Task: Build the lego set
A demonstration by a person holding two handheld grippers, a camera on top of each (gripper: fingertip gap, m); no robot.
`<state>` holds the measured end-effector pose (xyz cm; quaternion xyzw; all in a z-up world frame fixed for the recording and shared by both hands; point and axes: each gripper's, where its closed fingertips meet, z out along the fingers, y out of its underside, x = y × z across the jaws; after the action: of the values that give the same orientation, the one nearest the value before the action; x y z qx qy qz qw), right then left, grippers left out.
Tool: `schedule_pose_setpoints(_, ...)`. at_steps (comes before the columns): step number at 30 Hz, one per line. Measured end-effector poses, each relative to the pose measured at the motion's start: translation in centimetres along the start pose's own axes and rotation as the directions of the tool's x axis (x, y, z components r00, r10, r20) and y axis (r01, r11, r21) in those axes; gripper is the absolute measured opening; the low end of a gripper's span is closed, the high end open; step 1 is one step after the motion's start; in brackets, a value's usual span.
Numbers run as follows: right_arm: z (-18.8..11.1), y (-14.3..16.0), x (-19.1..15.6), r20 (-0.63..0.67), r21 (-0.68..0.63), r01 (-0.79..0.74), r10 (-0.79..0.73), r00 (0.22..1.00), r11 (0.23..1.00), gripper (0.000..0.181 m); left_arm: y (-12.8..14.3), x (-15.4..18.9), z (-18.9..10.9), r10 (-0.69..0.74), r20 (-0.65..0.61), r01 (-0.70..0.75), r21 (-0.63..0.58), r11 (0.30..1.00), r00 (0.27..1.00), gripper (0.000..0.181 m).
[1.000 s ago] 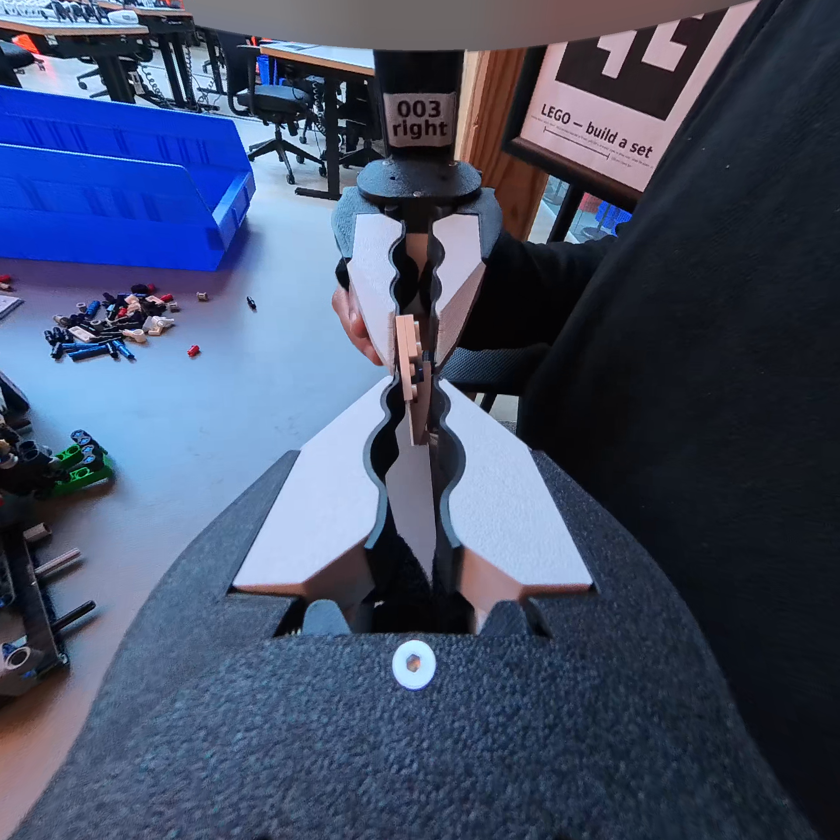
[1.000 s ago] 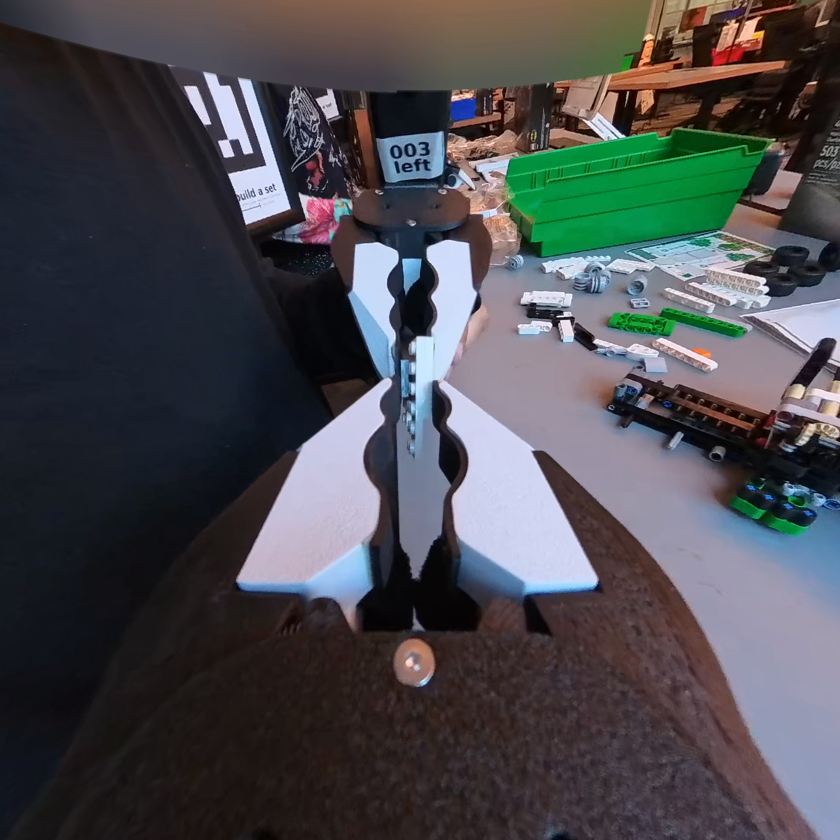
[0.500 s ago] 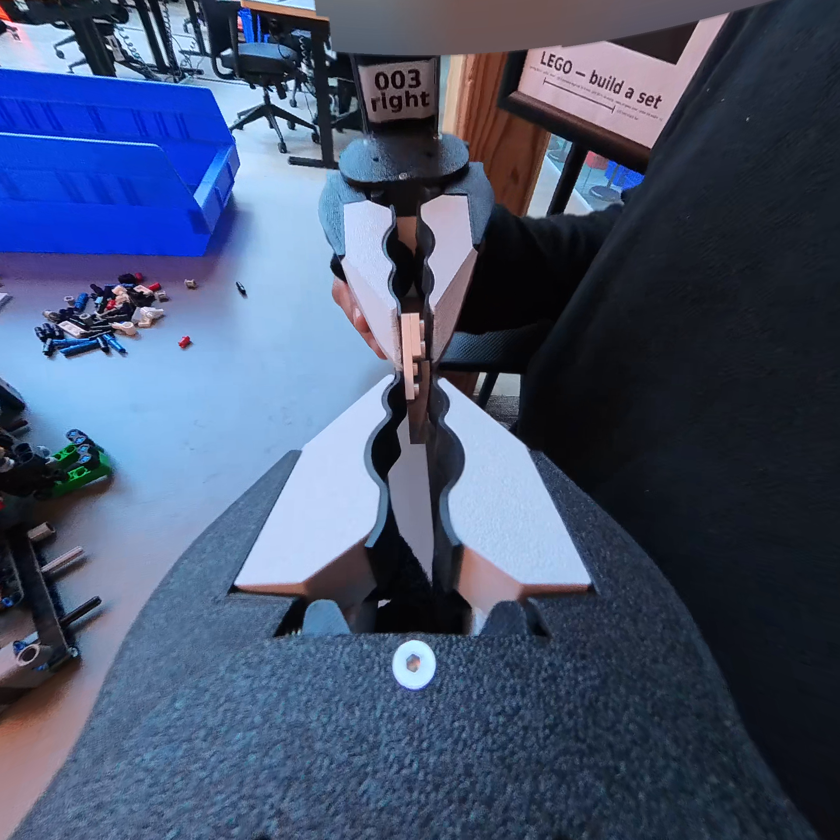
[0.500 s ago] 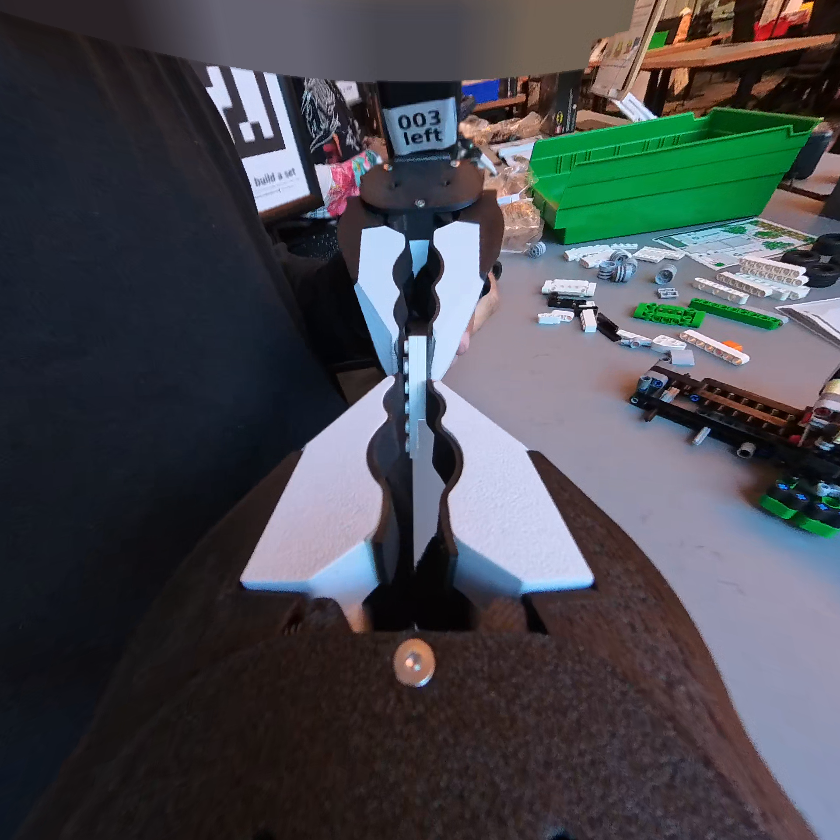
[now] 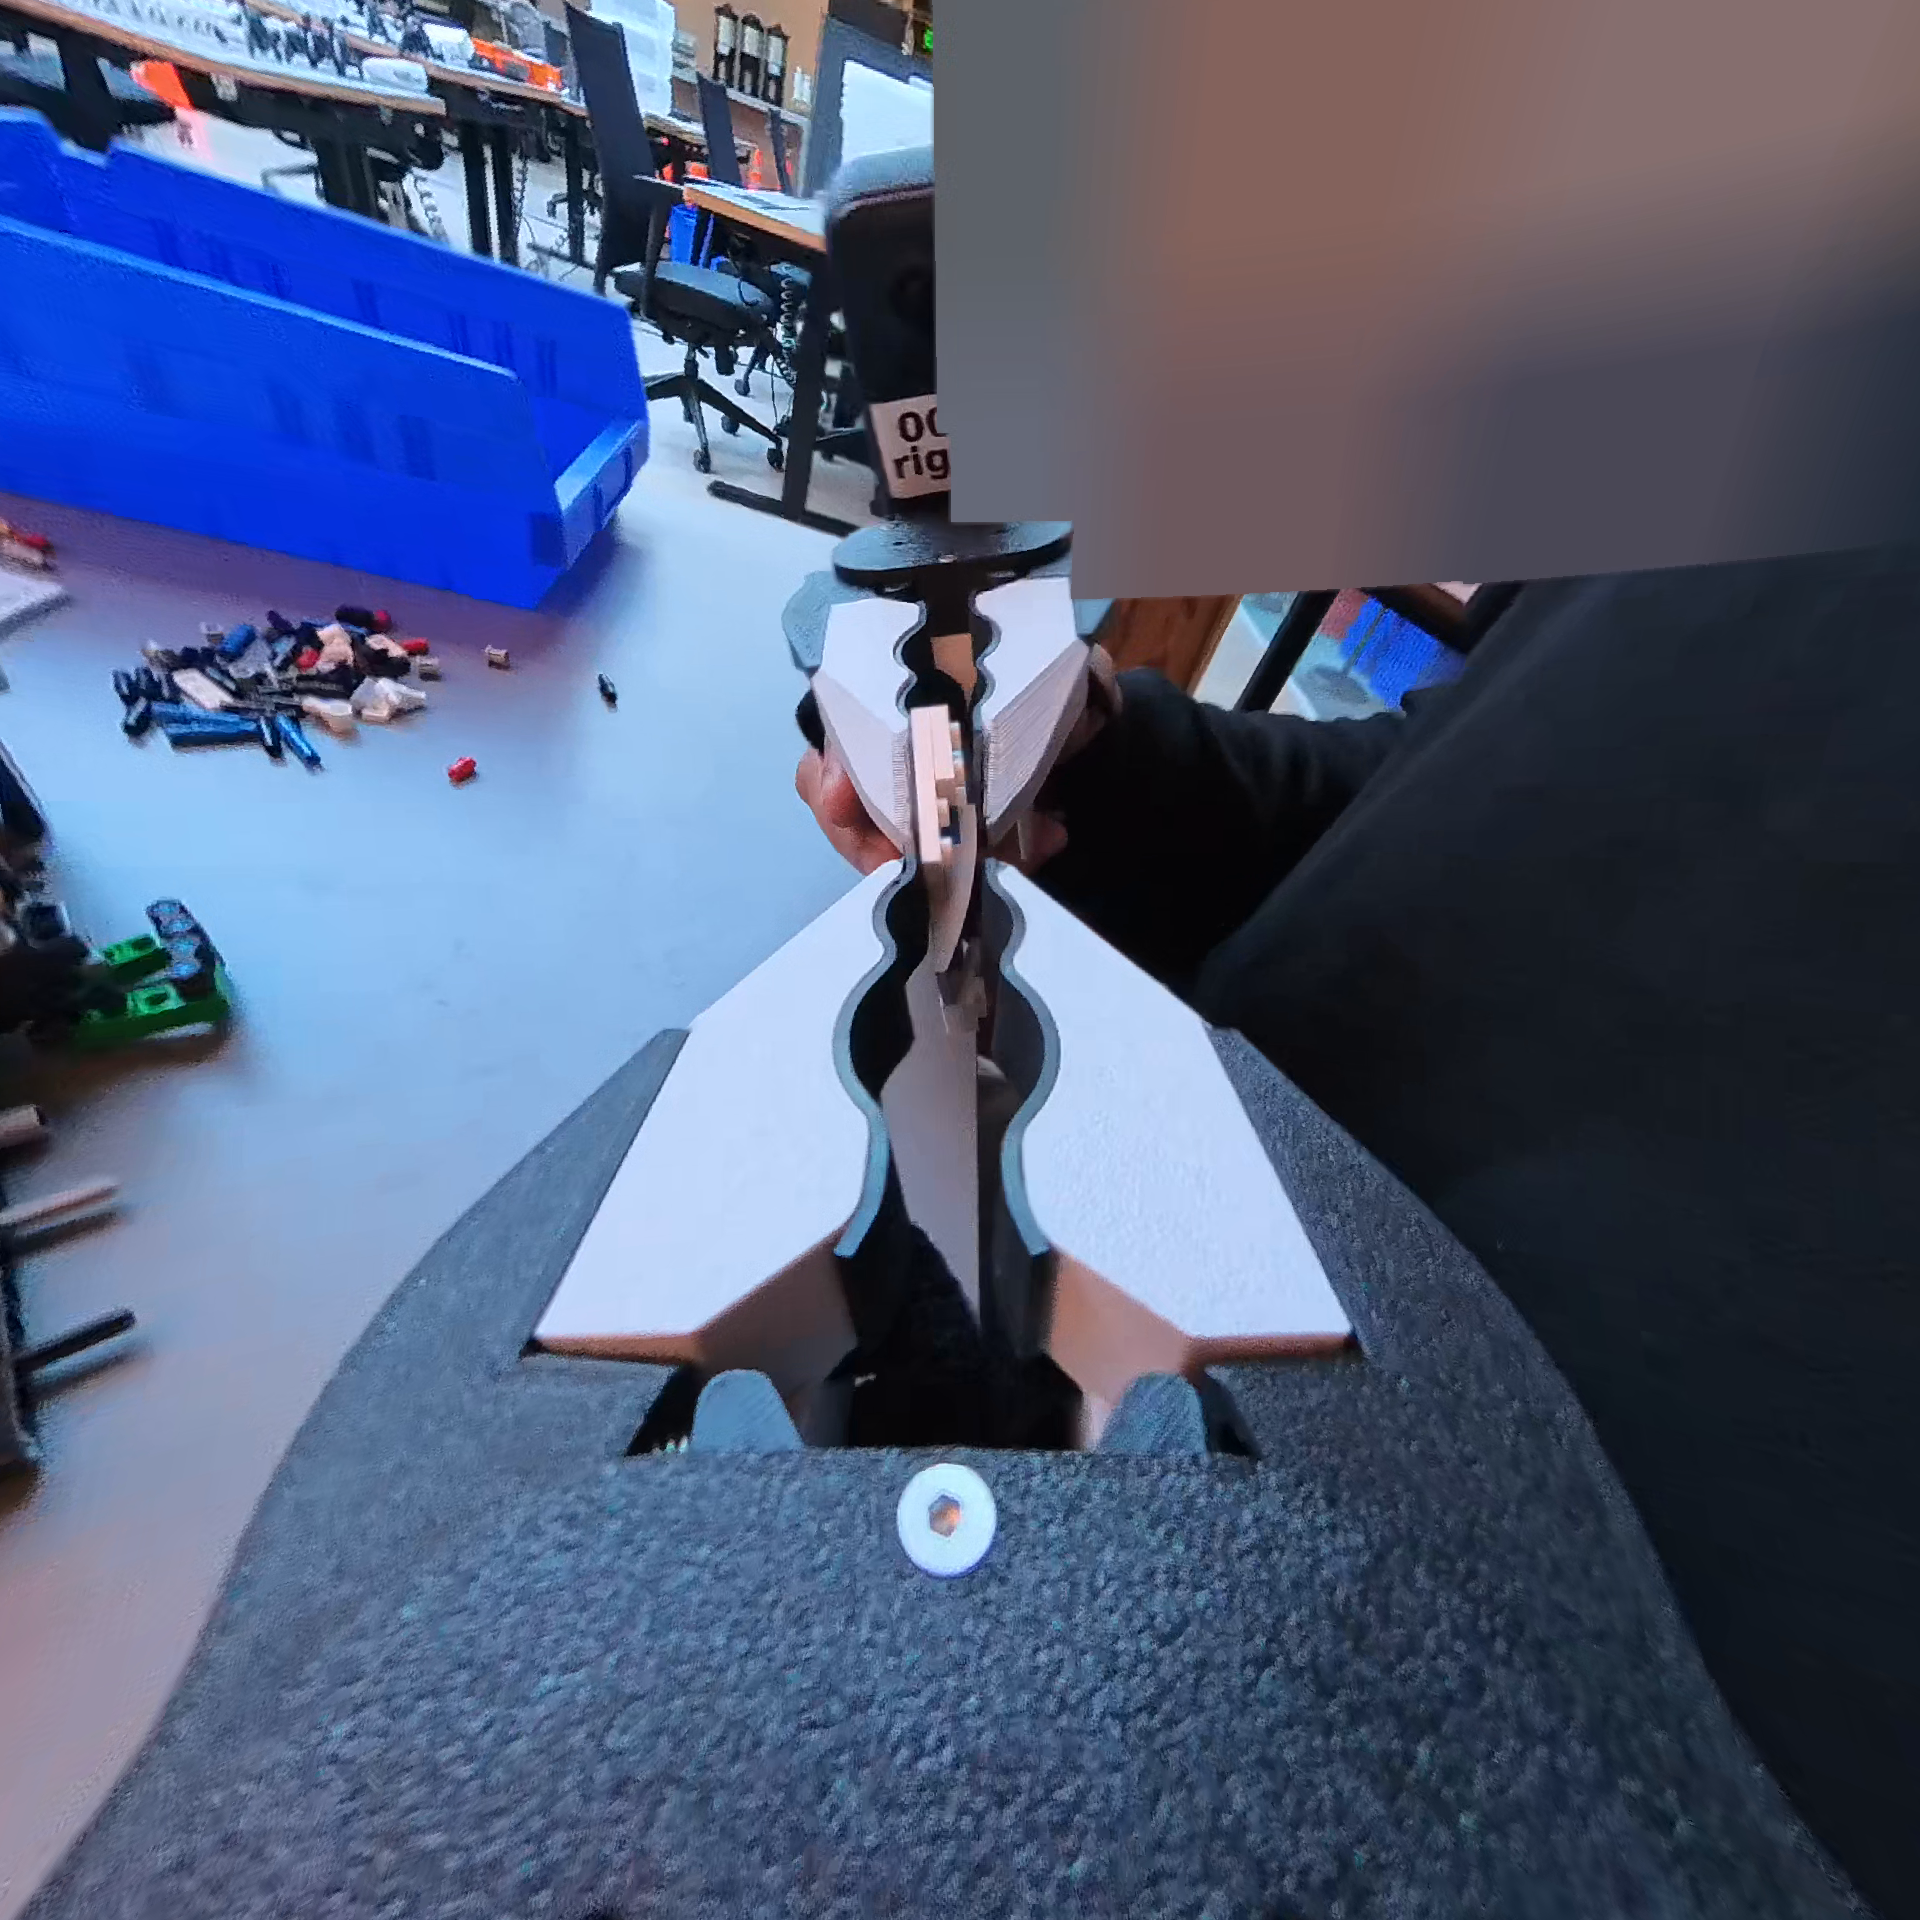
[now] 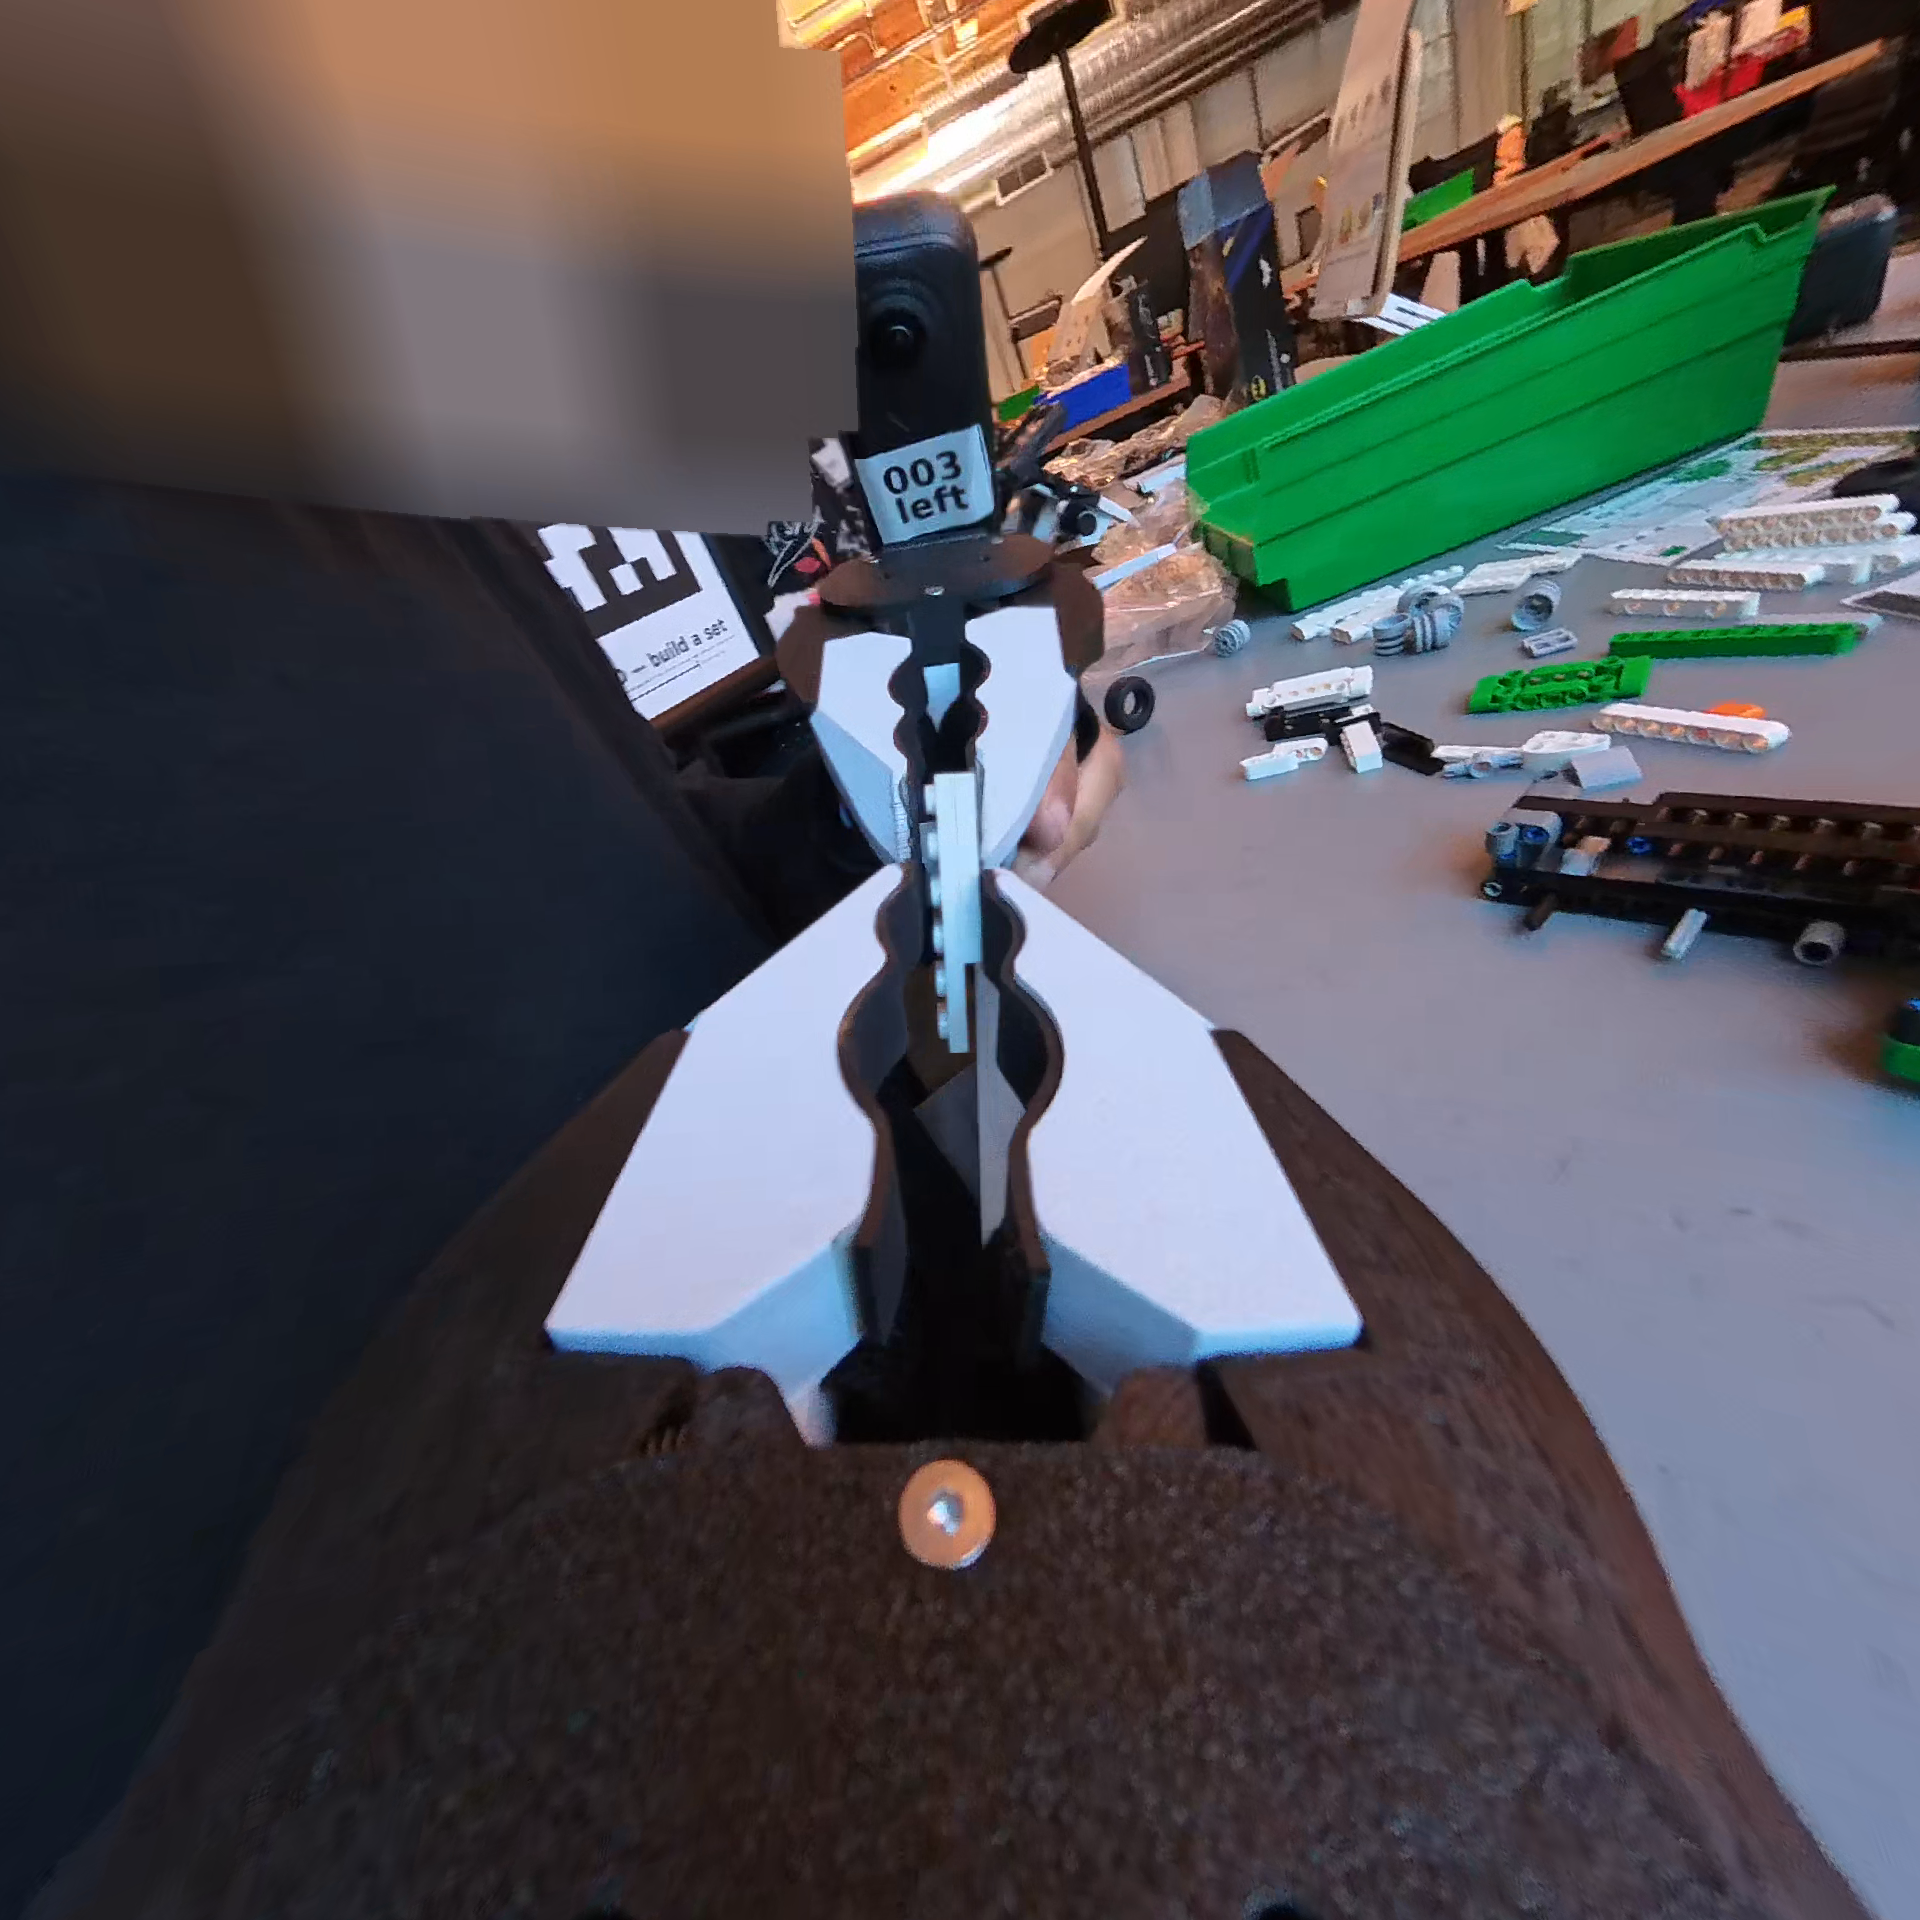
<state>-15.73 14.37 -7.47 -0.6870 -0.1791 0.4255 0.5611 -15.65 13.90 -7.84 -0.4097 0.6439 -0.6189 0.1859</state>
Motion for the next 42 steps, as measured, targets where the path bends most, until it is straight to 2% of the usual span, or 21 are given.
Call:
schedule_pose_setpoints(2,0.1,0.1,0.6,-0.04,-0.007,0.009,-0.009,0.999,1.0,0.016,-0.1,-0.6,-0.1,-0.08,0.0,0.08,0.026,0.996,0.997,0.007)
schedule_pose_setpoints(7,0.4,0.7,1.0,-0.06,-0.034,-0.011,0.009,0.998,0.999,0.011,0.1,-0.8,0.1,-0.21,-0.048,0.213,0.074,0.974,0.977,0.007)
schedule_pose_setpoints(12,0.3,0.8,0.1,0.027,-0.015,-0.043,0.044,0.999,0.999,0.008,0.2,0.0,0.2,-0.192,-0.085,0.198,0.064,0.978,0.978,0.007)
schedule_pose_setpoints(17,0.3,0.9,1.0,0.04,-0.006,-0.16,0.16,0.986,0.987,0.008,0.4,-0.9,0.3,-0.159,-0.035,0.161,0.057,0.985,0.987,0.008)
schedule_pose_setpoints(19,0.4,1.0,2.0,0.027,-0.002,-0.261,0.261,0.965,0.965,0.009,0.8,-2.2,0.1,-0.079,0.074,0.077,0.036,0.996,0.994,0.013)
schedule_pose_setpoints(21,0.2,0.7,3.1,0.05,0.024,-0.403,0.402,0.914,0.915,0.008,1.0,-3.3,-0.4,0.139,0.225,-0.137,-0.022,0.99,0.964,0.016)
schedule_pose_setpoints(23,0.0,0.7,4.1,0.05,0.038,-0.486,0.484,0.873,0.873,0.008,1.3,-4.0,-1.0,0.353,0.339,-0.331,-0.123,0.936,0.872,0.018)
schedule_pose_setpoints(24,0.0,0.8,4.3,0.048,0.03,-0.503,0.501,0.864,0.864,0.008,1.4,-4.0,-1.1,0.434,0.359,-0.399,-0.17,0.901,0.827,0.017)
schedule_pose_setpoints(26,0.1,1.2,4.5,0.026,0.005,-0.51,0.509,0.86,0.86,0.009,1.9,-4.3,-1.4,0.524,0.376,-0.458,-0.255,0.851,0.764,0.013)
schedule_pose_setpoints(28,0.1,1.3,4.8,0.012,0.003,-0.517,0.517,0.856,0.856,0.009,2.5,-4.5,-1.4,0.544,0.369,-0.457,-0.3,0.837,0.754,0.019)
schedule_pose_setpoints(33,0.0,1.4,5.4,-0.008,0.025,-0.544,0.544,0.839,0.839,0.009,3.5,-4.3,-0.7,0.519,0.352,-0.413,-0.334,0.847,0.779,0.05)
schedule_pose_setpoints(37,0.0,1.5,5.3,-0.004,0.017,-0.555,0.555,0.832,0.832,0.009,3.7,-4.9,-0.4,0.496,0.393,-0.383,-0.332,0.862,0.774,0.047)
schedule_pose_setpoints(42,0.4,2.1,5.2,-0.025,-0.018,-0.555,0.555,0.832,0.831,0.009,3.9,-5.3,0.0,0.52,0.42,-0.394,-0.354,0.849,0.744,0.035)
